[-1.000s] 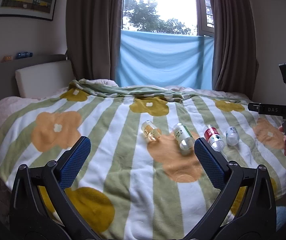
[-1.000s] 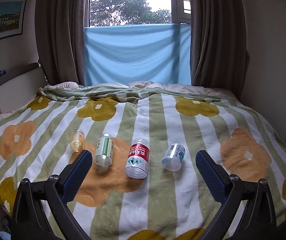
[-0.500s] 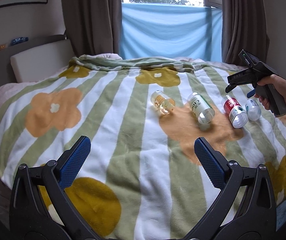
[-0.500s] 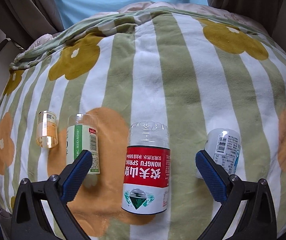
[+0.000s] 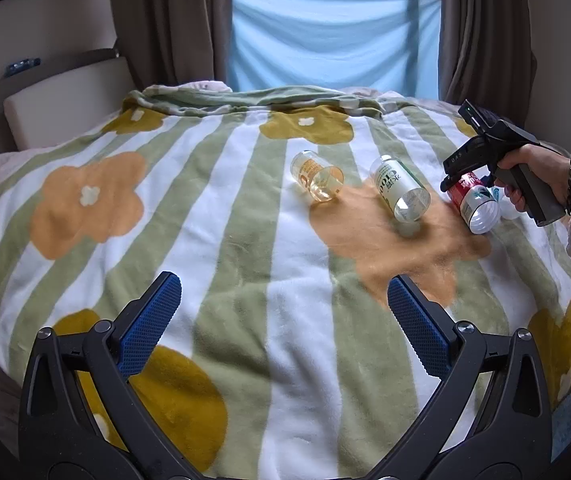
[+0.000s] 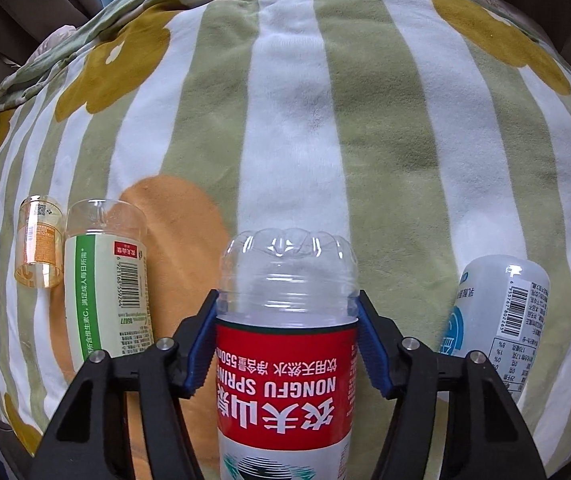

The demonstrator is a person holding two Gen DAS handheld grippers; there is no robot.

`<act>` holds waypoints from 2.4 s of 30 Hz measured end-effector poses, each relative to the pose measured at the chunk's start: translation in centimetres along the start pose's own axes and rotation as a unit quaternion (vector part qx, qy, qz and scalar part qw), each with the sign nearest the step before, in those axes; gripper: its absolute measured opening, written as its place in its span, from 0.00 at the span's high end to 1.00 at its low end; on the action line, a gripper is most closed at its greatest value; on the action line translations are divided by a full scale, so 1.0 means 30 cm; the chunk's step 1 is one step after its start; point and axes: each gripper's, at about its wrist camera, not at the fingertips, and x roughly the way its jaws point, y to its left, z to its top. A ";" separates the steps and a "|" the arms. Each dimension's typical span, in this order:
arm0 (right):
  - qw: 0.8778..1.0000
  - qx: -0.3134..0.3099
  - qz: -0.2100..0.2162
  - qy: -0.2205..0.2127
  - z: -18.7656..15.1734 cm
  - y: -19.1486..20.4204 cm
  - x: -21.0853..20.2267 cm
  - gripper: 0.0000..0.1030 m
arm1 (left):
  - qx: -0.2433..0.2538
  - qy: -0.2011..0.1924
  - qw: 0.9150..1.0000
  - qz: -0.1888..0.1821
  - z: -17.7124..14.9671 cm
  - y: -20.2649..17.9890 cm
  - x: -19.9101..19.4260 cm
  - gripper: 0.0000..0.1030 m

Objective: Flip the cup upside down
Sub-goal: 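Lift the red-labelled bottle with the right tool toward the left tool, then grasp the bottle with the left tool while the right tool opens and releases it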

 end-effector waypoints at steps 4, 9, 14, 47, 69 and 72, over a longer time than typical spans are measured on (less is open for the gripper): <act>1.000 -0.009 0.006 -0.012 -0.022 0.003 -0.042 0.43 | 0.001 0.007 1.000 0.001 0.004 0.002 0.004 0.00; 0.998 -0.026 0.041 -0.028 -0.065 0.050 -0.154 0.43 | -0.002 0.020 1.000 0.006 0.005 0.006 -0.006 0.00; 0.993 -0.086 0.065 -0.053 -0.135 0.167 -0.312 0.43 | -0.011 0.022 1.000 0.008 0.007 0.018 -0.049 0.00; 0.963 -0.262 0.058 0.039 -0.622 0.585 -0.109 0.43 | -0.027 0.044 0.999 0.013 -0.041 0.084 -0.210 0.00; 0.959 -0.260 0.109 -0.025 -0.629 0.488 -0.290 0.00 | -0.022 0.050 0.998 -0.020 0.043 0.030 -0.244 0.00; 0.956 -0.275 0.091 -0.046 -0.662 0.427 -0.366 0.00 | -0.021 0.057 0.998 -0.034 0.118 0.008 -0.246 0.00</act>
